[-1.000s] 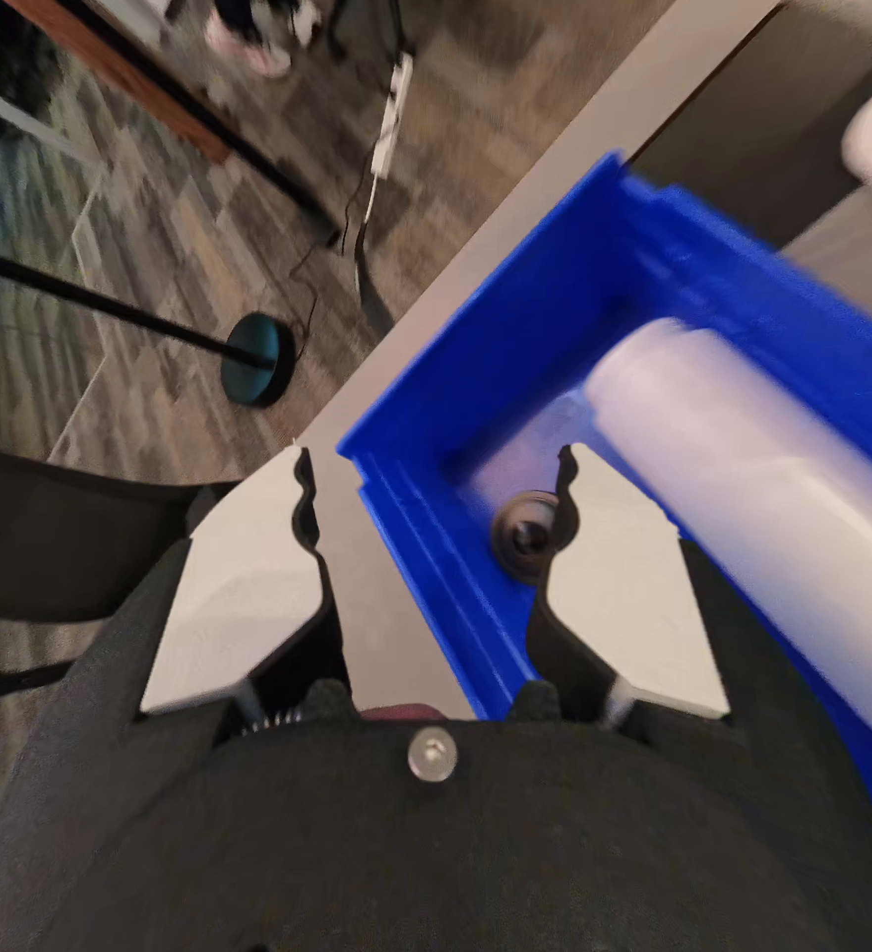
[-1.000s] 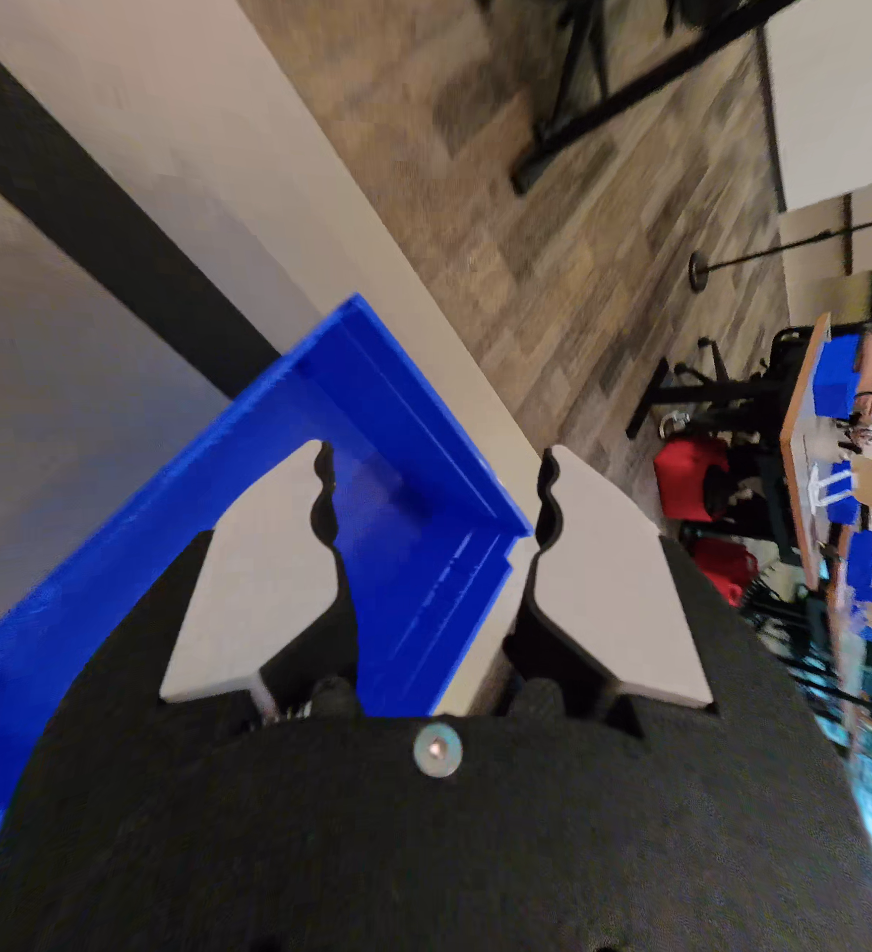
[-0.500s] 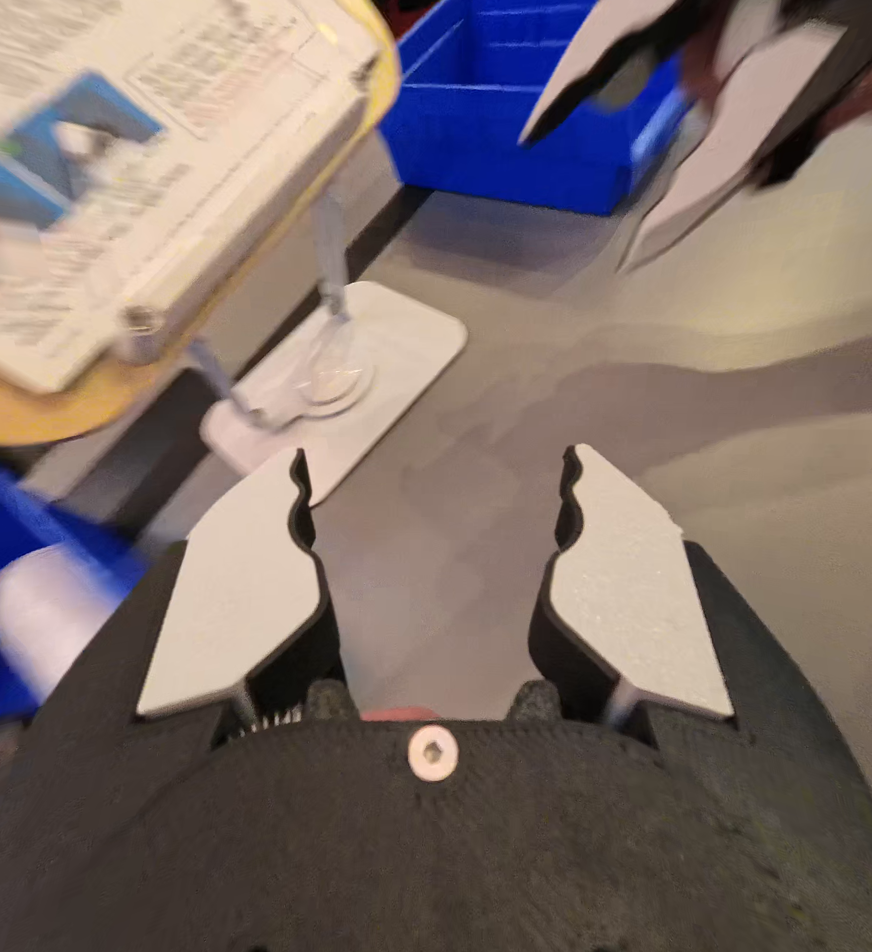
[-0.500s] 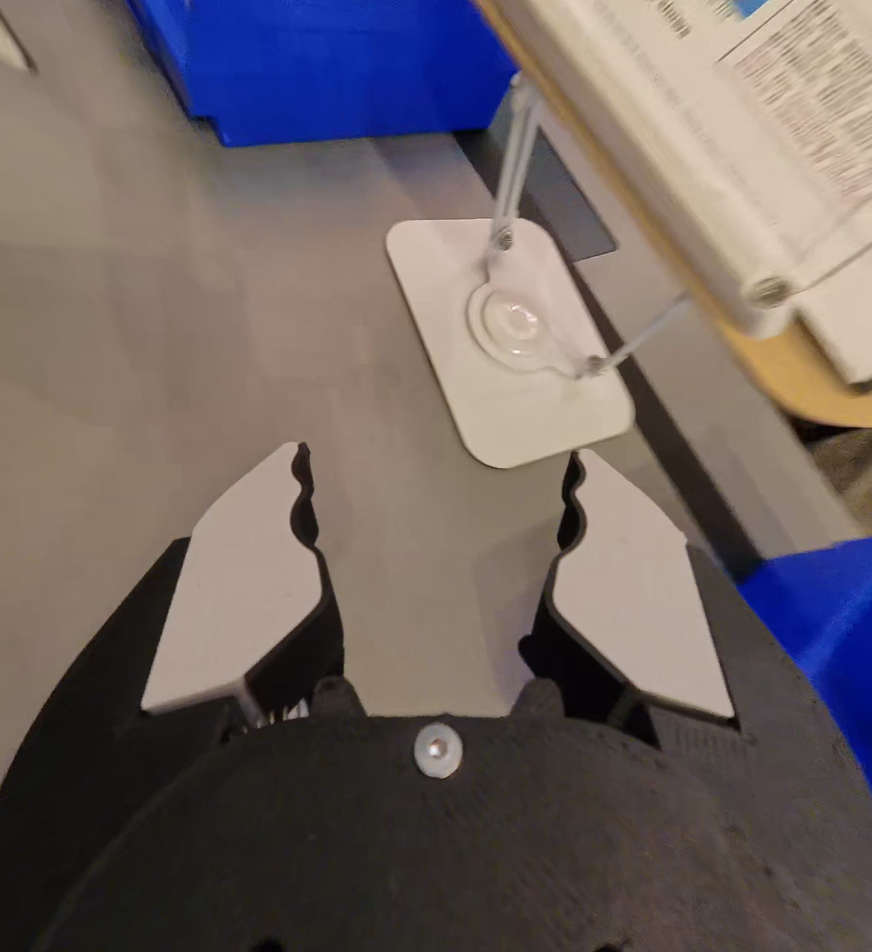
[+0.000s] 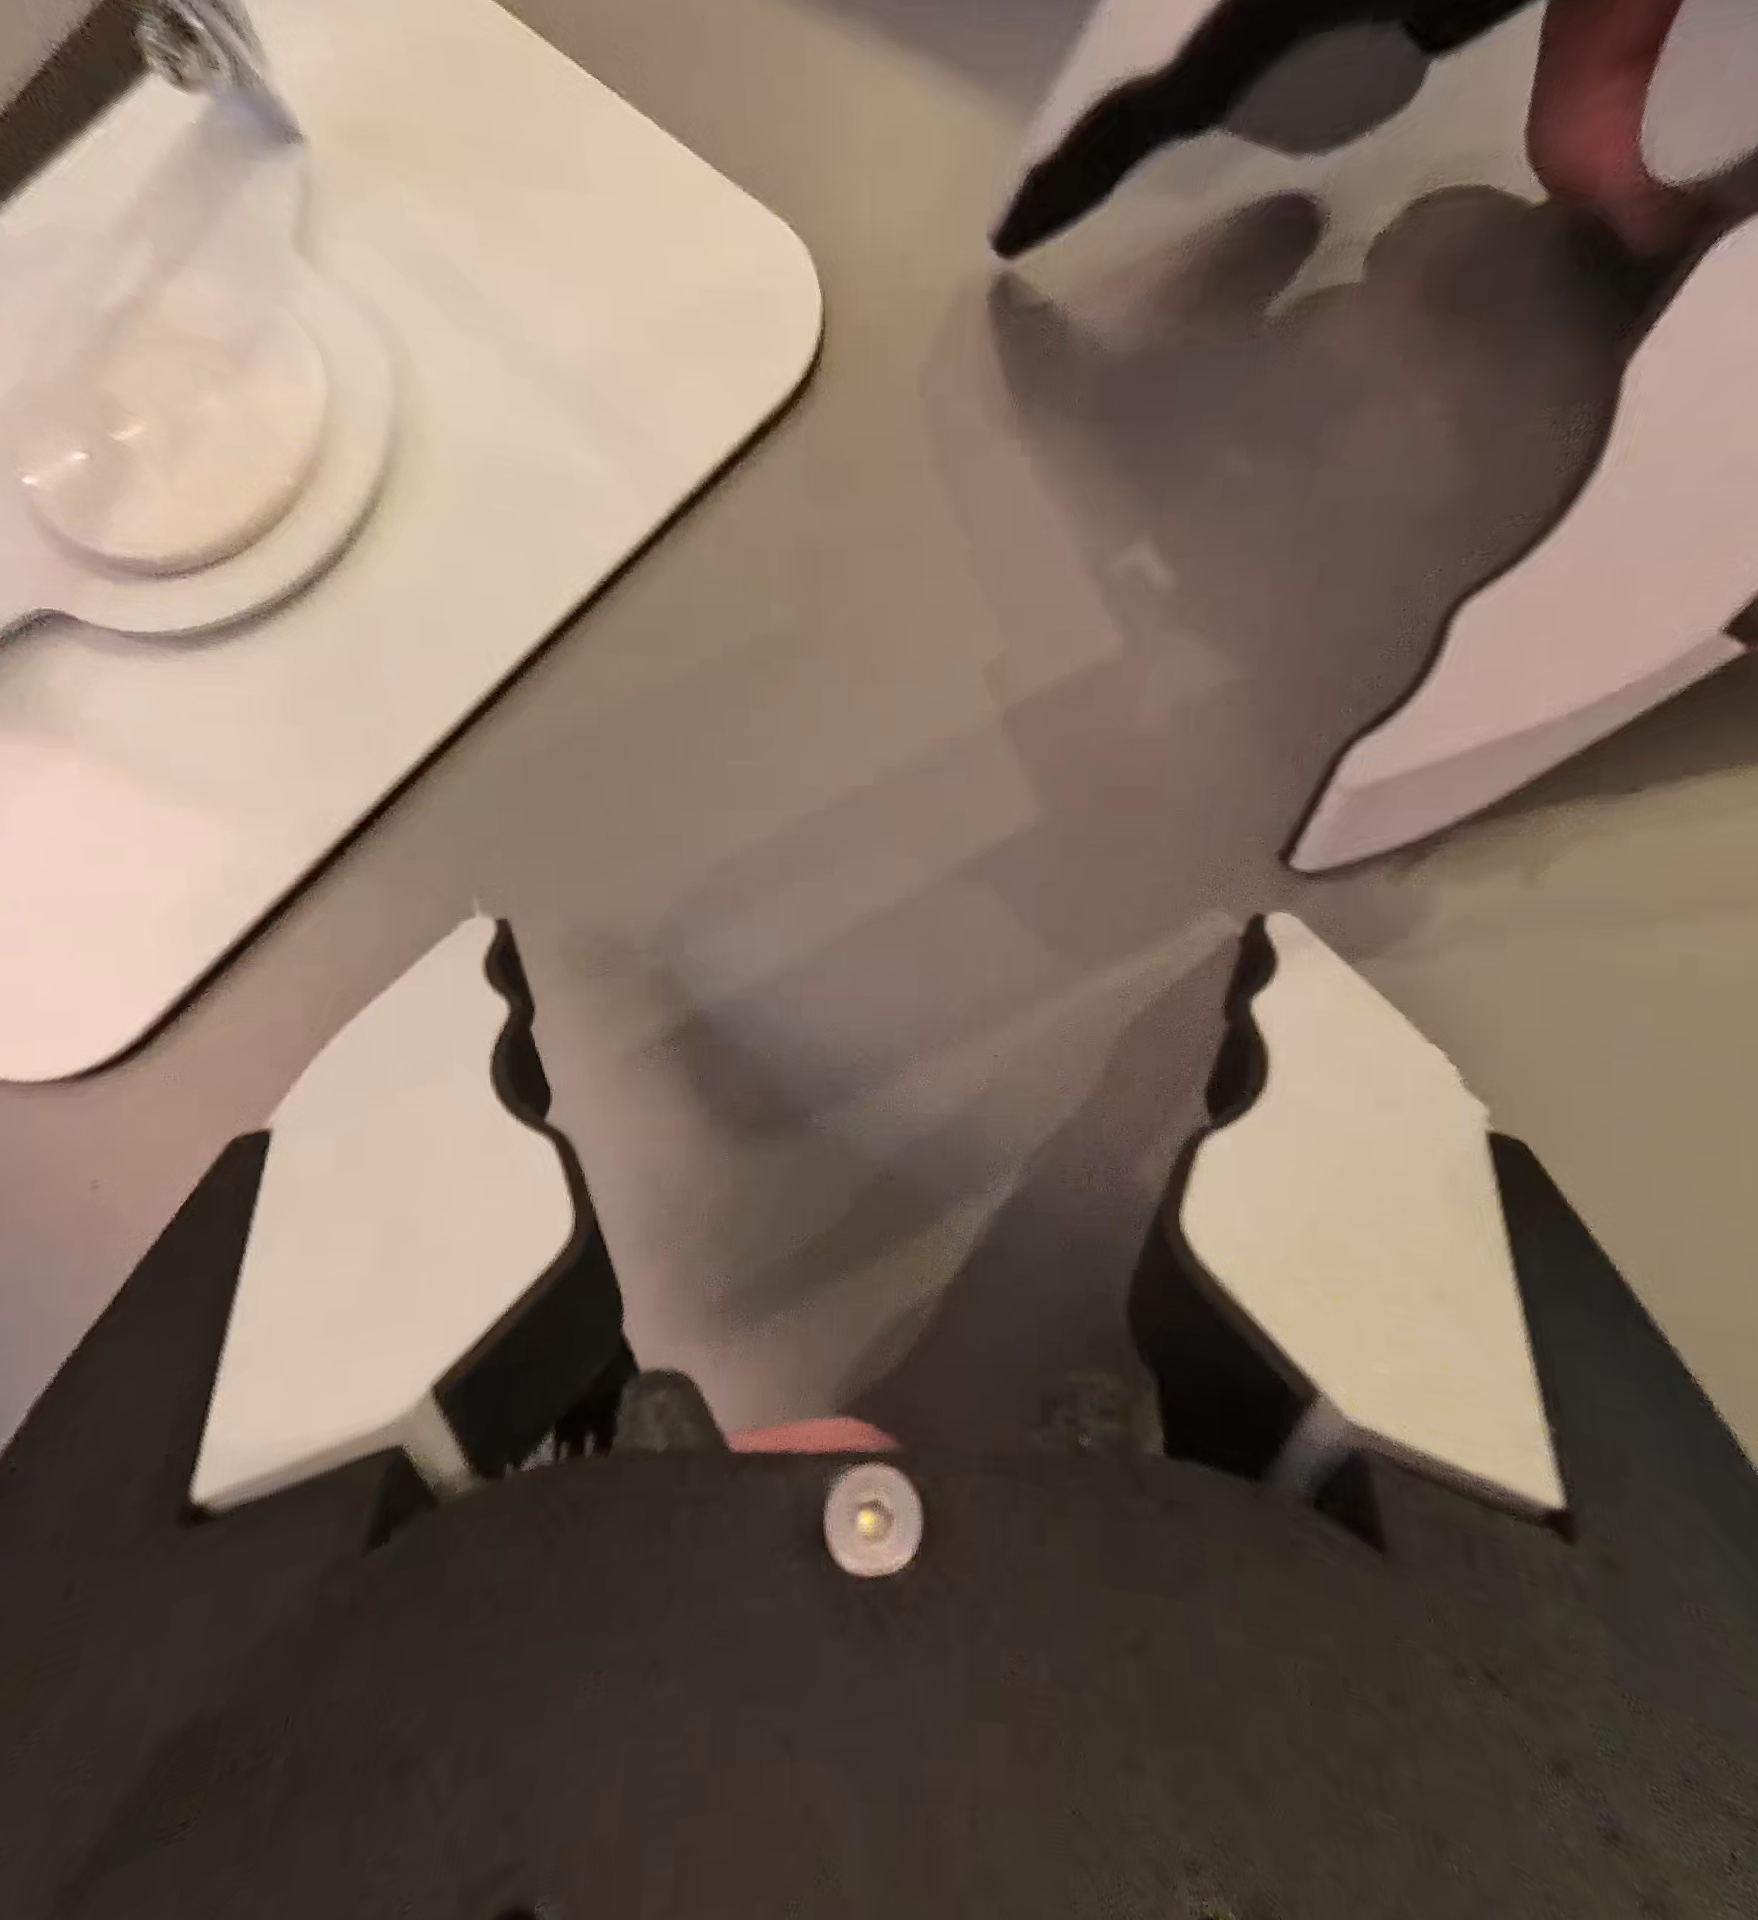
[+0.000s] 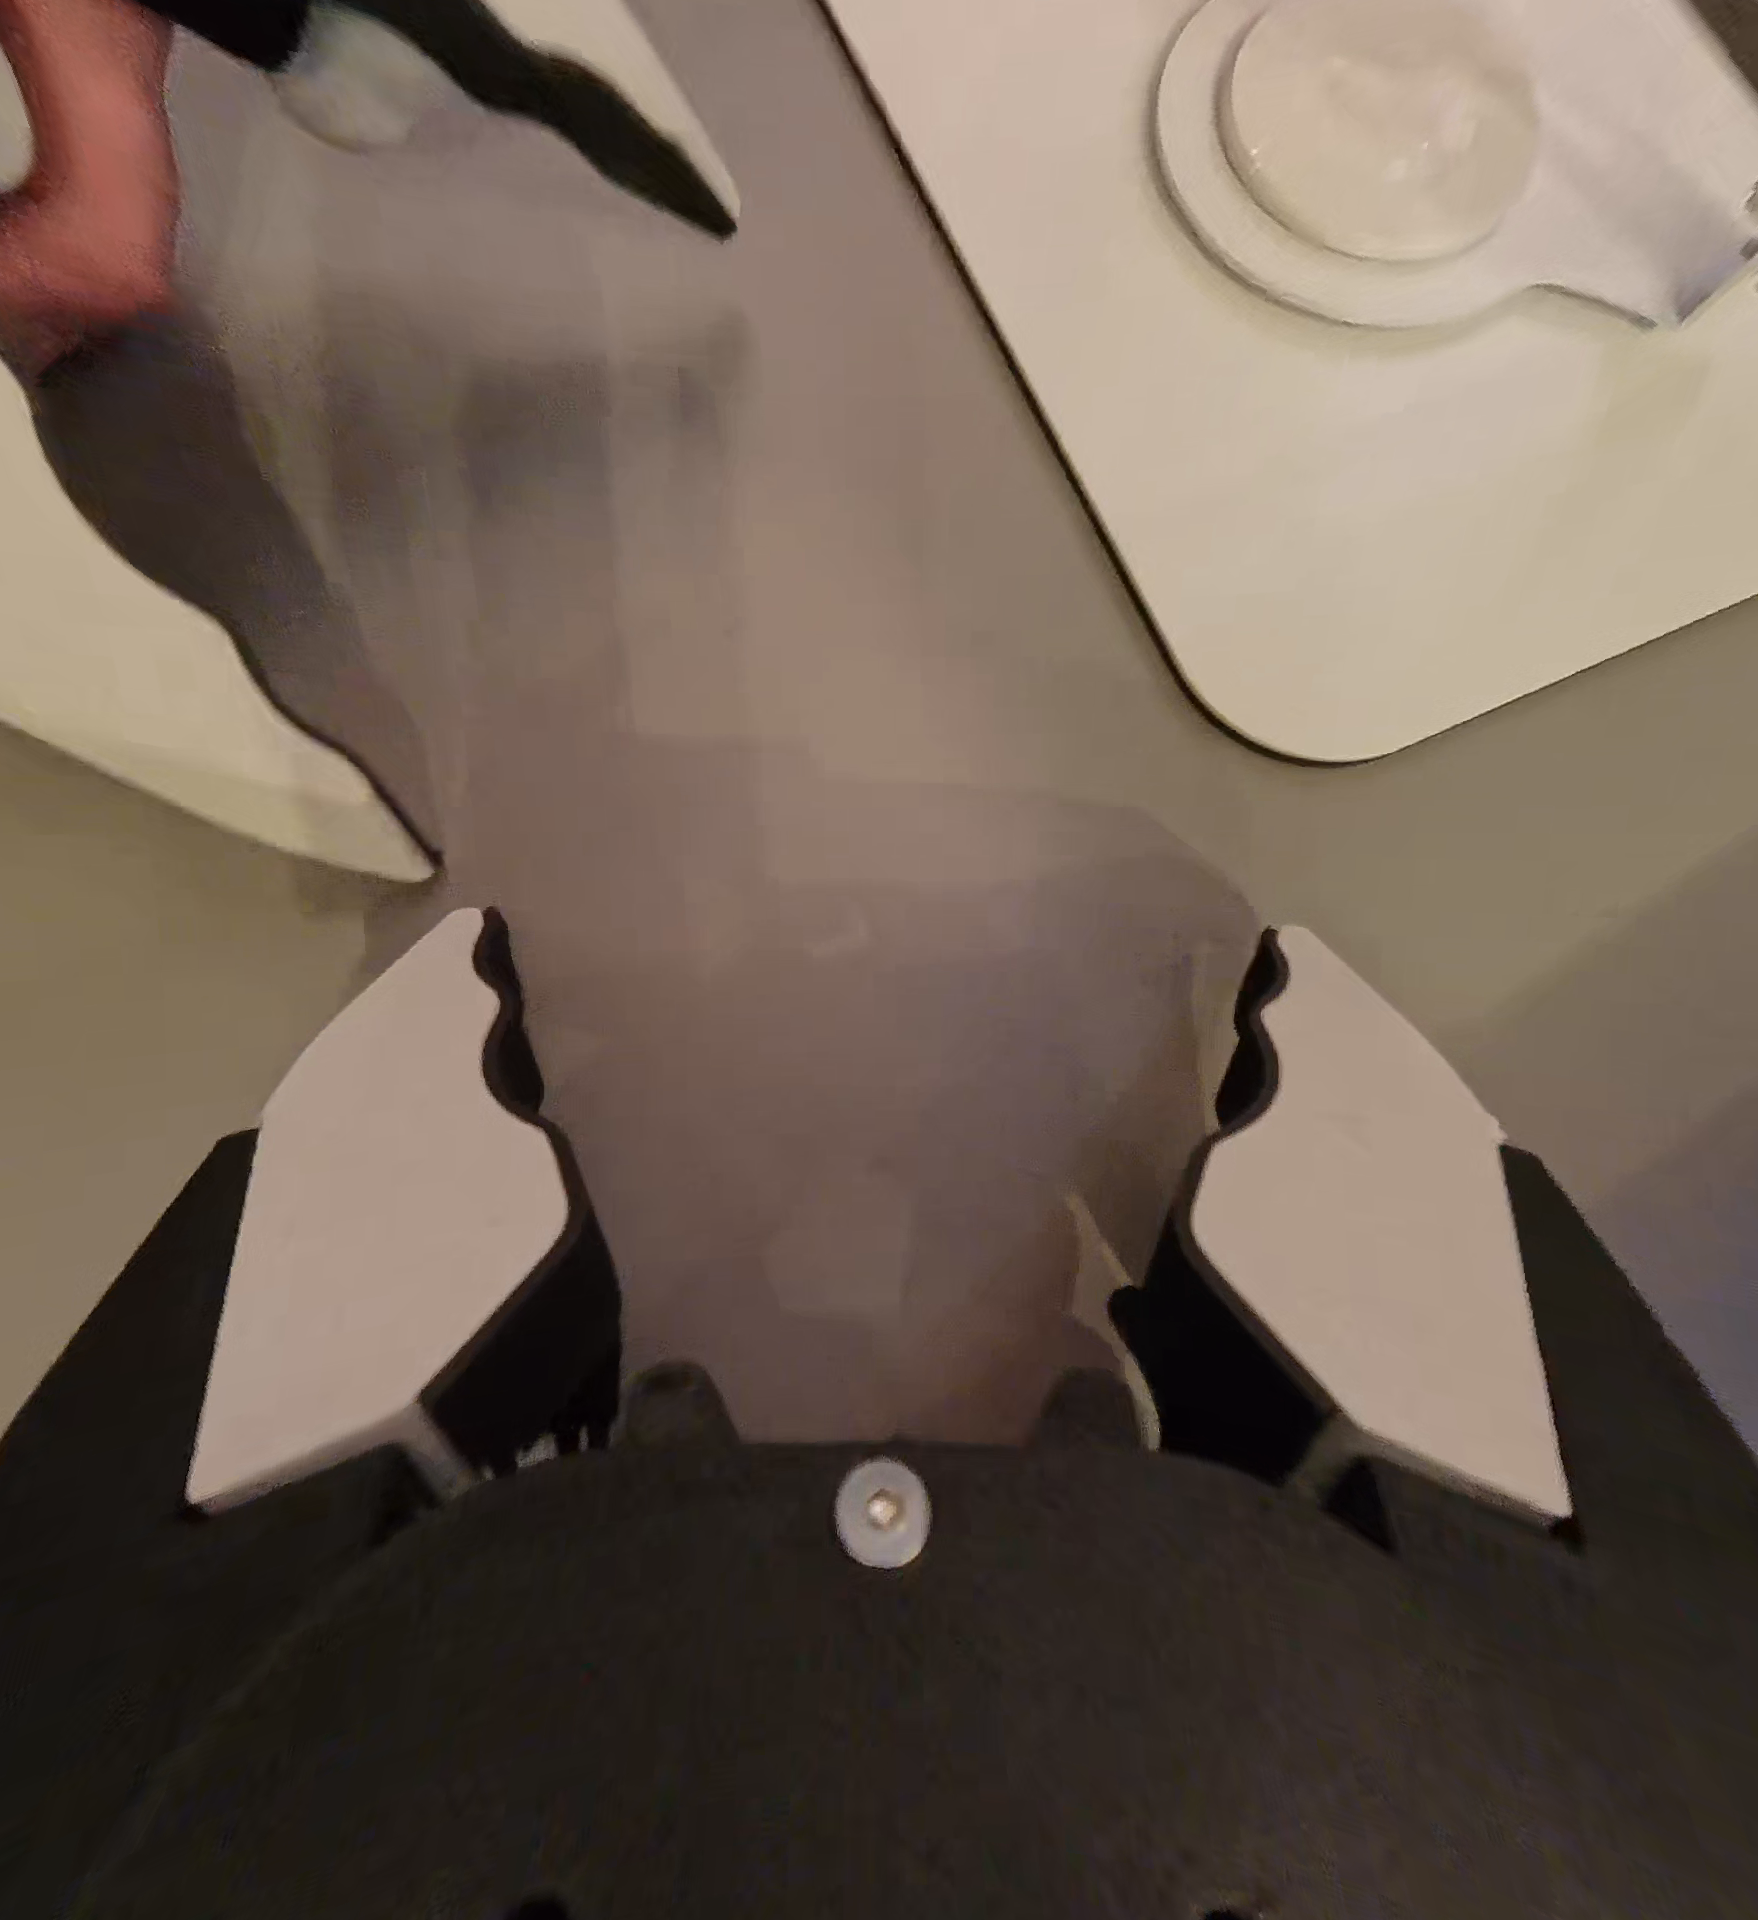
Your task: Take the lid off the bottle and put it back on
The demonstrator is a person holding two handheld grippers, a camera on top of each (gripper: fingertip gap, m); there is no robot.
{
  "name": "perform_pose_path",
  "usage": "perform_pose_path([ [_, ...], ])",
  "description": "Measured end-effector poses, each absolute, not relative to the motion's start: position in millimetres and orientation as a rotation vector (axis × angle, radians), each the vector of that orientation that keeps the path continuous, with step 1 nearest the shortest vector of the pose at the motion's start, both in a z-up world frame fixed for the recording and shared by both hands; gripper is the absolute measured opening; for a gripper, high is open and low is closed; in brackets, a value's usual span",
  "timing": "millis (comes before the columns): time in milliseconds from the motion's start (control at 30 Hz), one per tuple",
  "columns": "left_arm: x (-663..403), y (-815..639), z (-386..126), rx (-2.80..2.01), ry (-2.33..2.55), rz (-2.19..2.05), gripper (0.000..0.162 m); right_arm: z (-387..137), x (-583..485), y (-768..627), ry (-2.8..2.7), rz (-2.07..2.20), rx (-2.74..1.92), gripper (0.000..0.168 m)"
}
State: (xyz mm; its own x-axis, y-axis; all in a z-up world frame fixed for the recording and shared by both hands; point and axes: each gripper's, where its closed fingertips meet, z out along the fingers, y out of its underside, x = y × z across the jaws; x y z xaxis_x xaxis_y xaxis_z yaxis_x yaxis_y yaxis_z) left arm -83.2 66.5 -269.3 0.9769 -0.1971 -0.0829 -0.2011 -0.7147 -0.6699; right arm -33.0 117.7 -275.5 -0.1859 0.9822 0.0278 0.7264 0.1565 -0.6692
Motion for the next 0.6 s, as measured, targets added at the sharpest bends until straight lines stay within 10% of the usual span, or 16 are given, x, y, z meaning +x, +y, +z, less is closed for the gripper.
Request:
perform_pose_path([
  [600,-84.4,64.2,-275.7,-2.429,0.224,-0.076,0.125,-278.1,-32.2,118.8,-1.986,0.734,-1.641,0.135],
])
